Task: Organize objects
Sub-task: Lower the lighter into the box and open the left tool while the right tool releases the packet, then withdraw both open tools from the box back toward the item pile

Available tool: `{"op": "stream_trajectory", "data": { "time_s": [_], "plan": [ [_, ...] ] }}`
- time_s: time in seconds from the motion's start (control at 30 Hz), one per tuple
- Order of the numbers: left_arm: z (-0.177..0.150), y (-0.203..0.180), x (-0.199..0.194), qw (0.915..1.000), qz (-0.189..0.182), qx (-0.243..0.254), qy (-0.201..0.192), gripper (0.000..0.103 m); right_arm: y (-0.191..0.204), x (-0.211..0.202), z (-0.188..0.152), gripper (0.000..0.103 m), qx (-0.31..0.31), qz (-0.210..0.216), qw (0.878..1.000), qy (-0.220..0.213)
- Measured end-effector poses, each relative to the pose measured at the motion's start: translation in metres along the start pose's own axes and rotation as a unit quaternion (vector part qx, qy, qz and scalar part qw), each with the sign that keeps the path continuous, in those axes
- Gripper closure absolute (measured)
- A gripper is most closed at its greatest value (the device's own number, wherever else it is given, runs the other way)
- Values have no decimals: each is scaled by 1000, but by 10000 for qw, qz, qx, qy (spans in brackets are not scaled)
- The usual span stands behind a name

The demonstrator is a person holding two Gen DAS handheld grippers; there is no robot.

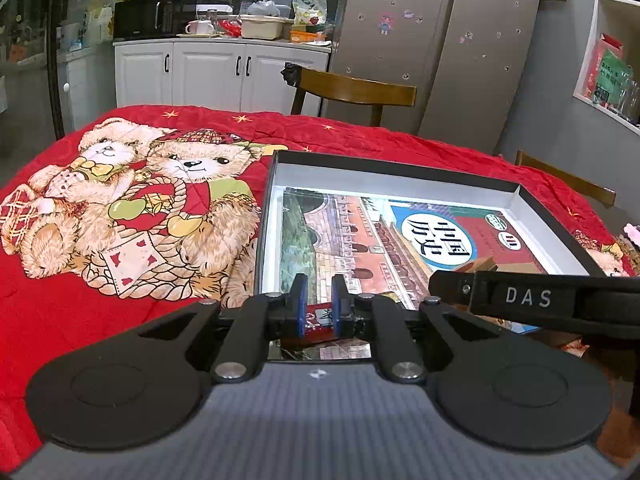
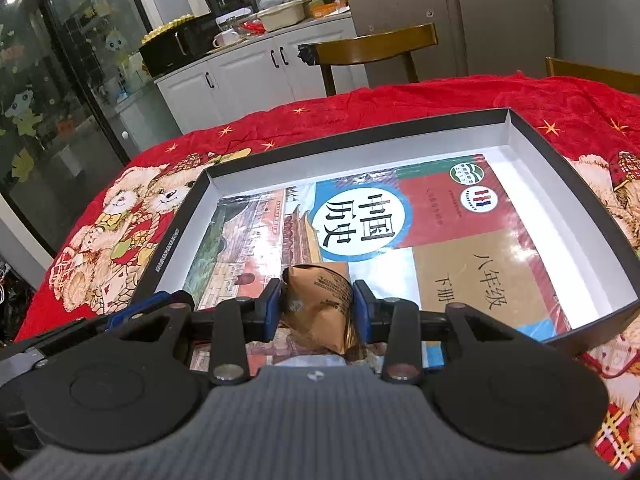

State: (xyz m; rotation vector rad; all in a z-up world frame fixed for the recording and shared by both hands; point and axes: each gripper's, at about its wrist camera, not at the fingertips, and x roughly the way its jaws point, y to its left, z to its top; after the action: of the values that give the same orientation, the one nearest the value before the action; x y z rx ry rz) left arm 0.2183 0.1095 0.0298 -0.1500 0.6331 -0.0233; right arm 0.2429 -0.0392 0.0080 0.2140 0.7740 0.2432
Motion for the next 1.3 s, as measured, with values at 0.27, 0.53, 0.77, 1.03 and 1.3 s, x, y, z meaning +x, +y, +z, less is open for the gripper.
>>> {"op": "stream_trajectory", "data": {
  "time_s": [0.27, 0.53, 0.77, 1.03, 1.3],
  "plan": [
    [-1, -2, -1, 10000, 36, 53, -47, 88, 3, 1, -2, 61, -140, -49, 9999, -31],
    [-5, -6, -2, 9996, 118, 218, -125, 88, 9, 1, -7, 58, -395, -159, 9990, -134],
    [-5, -6, -2, 9995, 163, 238, -153, 88, 9, 0, -6, 43, -373, -110, 9992, -134],
    [3, -1, -9, 9992, 209, 174, -278, 88, 10, -19, -1, 35, -312, 187, 9986, -387],
    [27, 2, -60, 9977, -90, 16, -672, 78, 20, -87, 14, 32, -517, 320, 9885, -1383]
  ]
}}
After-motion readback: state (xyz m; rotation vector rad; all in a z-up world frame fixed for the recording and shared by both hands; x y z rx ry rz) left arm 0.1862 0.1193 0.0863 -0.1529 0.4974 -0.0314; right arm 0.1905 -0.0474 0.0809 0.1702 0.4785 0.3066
